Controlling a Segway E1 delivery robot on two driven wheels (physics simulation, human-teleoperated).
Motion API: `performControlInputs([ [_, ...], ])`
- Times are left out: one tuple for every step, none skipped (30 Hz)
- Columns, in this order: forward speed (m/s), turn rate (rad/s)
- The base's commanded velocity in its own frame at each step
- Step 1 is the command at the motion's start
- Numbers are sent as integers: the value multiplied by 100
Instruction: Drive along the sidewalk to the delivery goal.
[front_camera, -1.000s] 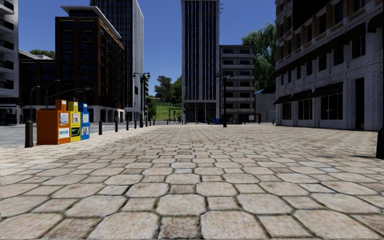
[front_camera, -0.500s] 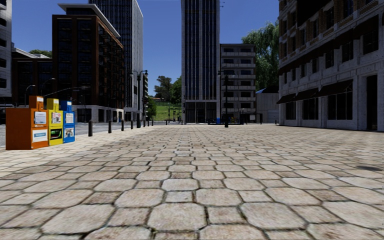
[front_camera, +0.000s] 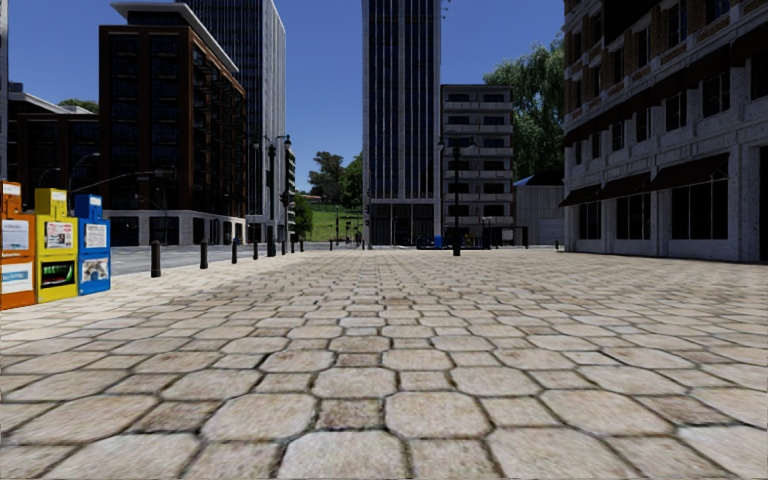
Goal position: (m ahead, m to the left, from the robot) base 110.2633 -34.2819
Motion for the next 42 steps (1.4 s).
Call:
performControlInputs([
  [200,0],
  [200,0],
  [200,0],
  [200,0],
  [200,0],
  [200,0],
  [200,0],
  [200,0],
  [200,0],
  [200,0],
  [200,0],
  [200,0],
  [200,0],
  [200,0],
  [200,0],
  [200,0],
  [200,0],
  [200,0],
  [200,0],
  [200,0],
  [200,0],
  [200,0],
  [200,0],
  [200,0],
  [200,0],
  [200,0],
  [200,0],
  [200,0],
  [200,0],
  [200,0],
  [200,0],
  [200,0],
  [200,0],
  [200,0],
  [200,0],
  [200,-15],
  [200,-26],
  [200,-29],
  [200,-29],
  [200,-26],
  [200,-3],
  [200,0],
])
